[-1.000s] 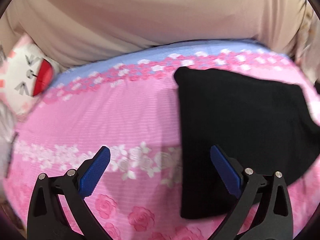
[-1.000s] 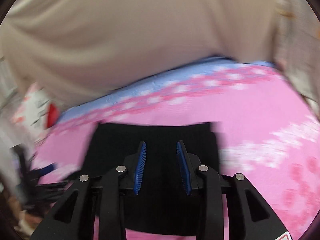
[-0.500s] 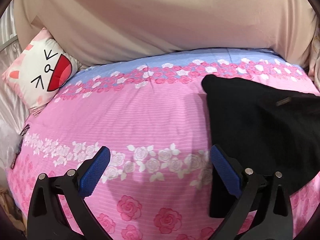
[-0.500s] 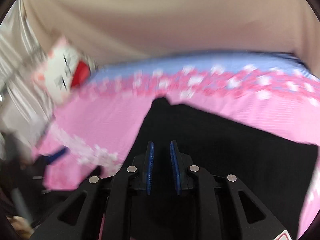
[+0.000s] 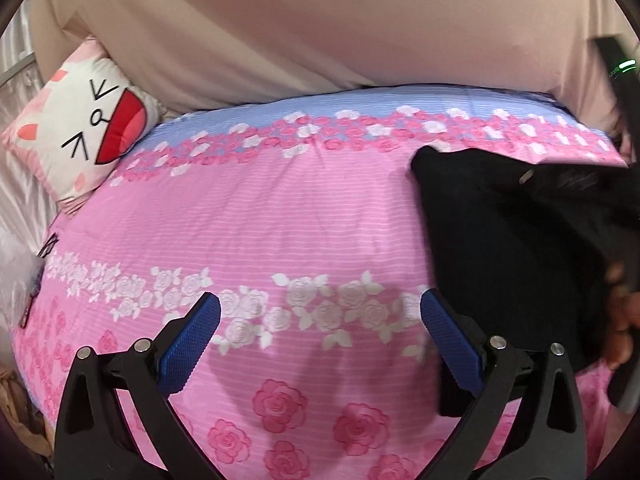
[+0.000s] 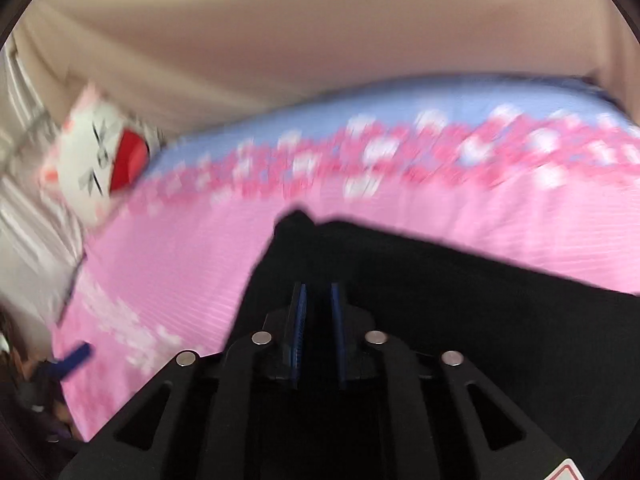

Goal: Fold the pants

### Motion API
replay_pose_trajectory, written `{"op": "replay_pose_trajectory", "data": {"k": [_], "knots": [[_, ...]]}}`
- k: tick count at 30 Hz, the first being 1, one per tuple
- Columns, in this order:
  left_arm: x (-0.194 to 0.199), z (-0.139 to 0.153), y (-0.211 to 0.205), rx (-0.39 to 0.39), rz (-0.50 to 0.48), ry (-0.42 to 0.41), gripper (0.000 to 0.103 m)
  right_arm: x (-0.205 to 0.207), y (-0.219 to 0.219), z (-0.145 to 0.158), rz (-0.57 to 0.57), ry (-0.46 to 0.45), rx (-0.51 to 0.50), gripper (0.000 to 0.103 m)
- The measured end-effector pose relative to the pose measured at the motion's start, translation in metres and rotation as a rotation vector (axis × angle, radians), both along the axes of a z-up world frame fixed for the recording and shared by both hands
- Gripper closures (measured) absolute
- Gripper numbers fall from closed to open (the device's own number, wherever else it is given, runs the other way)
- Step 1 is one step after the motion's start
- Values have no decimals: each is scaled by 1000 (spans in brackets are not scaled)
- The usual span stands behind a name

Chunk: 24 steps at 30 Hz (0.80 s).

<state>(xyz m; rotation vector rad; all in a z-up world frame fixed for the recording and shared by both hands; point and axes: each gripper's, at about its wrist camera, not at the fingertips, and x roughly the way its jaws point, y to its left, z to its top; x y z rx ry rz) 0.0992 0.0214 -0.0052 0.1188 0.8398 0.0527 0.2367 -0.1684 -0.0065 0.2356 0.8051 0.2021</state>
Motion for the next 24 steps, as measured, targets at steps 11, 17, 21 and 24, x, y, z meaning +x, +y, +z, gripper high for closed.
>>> {"op": "replay_pose_trajectory", "data": {"k": [11, 17, 21, 24], "knots": [[-2, 4, -67, 16, -126, 2, 5, -107, -119, 5, -253, 3, -31, 88], [2, -4, -99, 39, -147, 46, 5, -125, -144, -10, -292, 46, 30, 99], [3, -5, -103, 50, -124, 42, 5, -128, -115, -5, -200, 3, -84, 89], [5, -6, -105, 46, -116, 52, 5, -131, -127, -29, -253, 29, -92, 100]]}}
